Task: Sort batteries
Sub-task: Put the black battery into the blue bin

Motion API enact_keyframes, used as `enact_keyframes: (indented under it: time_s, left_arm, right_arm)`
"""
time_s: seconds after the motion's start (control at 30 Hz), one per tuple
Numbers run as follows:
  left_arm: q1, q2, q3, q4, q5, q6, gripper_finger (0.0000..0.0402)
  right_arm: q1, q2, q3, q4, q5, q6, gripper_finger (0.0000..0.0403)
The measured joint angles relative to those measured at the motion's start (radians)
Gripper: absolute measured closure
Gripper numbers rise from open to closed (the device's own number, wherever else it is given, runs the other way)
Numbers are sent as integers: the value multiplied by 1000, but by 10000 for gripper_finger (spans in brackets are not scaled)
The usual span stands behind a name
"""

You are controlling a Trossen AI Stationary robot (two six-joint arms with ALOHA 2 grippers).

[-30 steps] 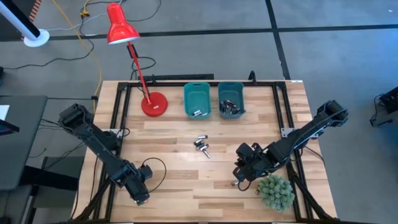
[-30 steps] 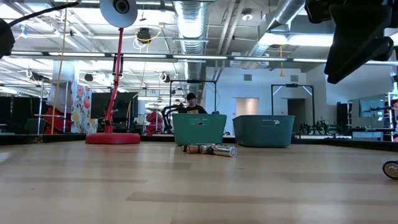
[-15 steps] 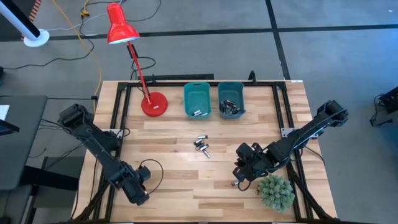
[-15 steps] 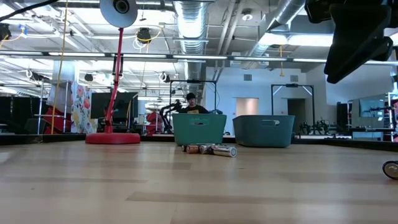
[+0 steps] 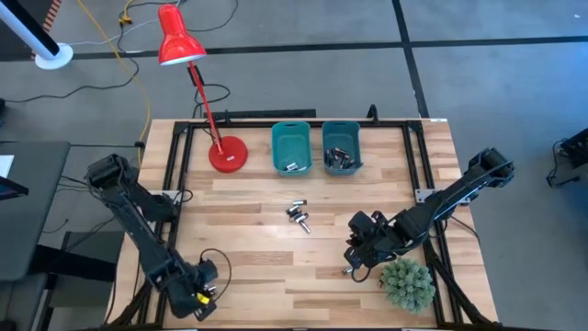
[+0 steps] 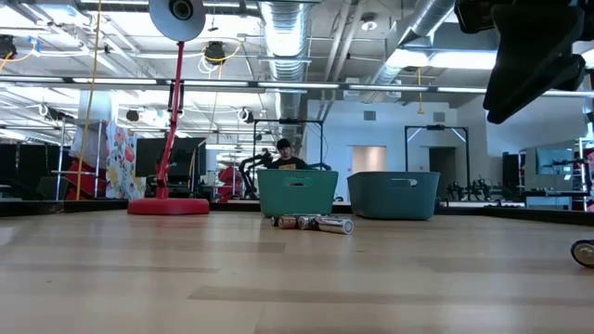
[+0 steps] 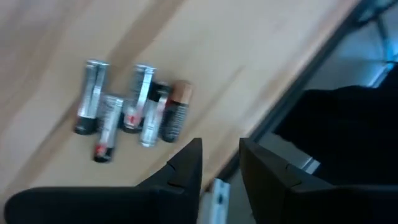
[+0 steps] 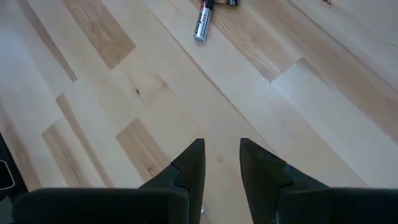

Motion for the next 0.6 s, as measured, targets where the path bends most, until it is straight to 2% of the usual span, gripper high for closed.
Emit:
enact_keyframes:
  time_s: [0.27,0.5,0.6]
  left_arm:
    - [-48,9,97,-8,-144,-47,334]
    - [-52,191,202,-19,-98,11,354]
    - [-53,266,256,-130,-68,23,359]
  right_arm:
    - [3,0,0,3,0,0,287]
    - [9,0,0,13,5,0,287]
    - [13,0,0,13,7,-4,287]
